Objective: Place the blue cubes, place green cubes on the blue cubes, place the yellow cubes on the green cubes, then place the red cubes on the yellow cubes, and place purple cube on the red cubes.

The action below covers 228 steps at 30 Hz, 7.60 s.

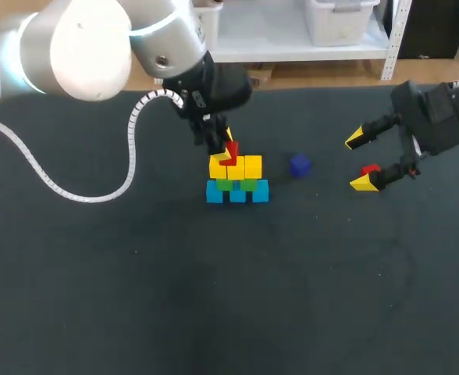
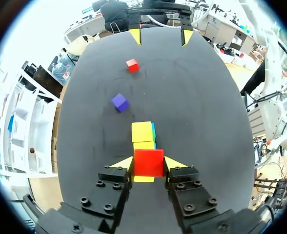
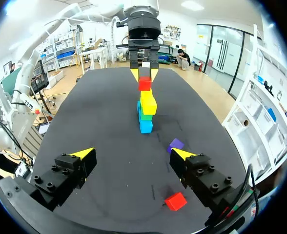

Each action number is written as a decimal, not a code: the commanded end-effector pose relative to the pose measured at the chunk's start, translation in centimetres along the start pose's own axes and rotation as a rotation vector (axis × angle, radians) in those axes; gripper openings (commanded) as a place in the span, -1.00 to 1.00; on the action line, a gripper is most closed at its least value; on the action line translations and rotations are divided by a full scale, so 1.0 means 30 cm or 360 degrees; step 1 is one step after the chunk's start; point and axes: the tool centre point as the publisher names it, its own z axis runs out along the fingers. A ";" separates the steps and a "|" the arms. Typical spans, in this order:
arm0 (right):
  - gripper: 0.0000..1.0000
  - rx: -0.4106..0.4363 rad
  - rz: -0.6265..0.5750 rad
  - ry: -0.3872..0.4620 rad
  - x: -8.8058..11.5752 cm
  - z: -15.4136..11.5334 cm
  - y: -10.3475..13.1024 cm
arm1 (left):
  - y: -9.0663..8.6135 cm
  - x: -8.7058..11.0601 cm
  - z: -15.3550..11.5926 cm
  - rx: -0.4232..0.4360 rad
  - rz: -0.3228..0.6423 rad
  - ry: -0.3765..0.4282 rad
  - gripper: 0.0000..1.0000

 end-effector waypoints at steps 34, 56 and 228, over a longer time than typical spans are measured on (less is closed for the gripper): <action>1.00 -0.0001 -0.0002 -0.0004 0.001 0.003 -0.002 | 0.016 0.009 0.034 0.0049 -0.0035 -0.0001 -1.00; 1.00 -0.0001 -0.0002 -0.0004 0.001 0.003 -0.002 | 0.026 0.017 0.035 0.0047 -0.0037 -0.0017 -1.00; 0.00 -0.0407 -0.0605 0.0169 0.440 0.060 -0.289 | -0.147 0.465 -0.191 -0.0069 0.0098 -0.0260 1.00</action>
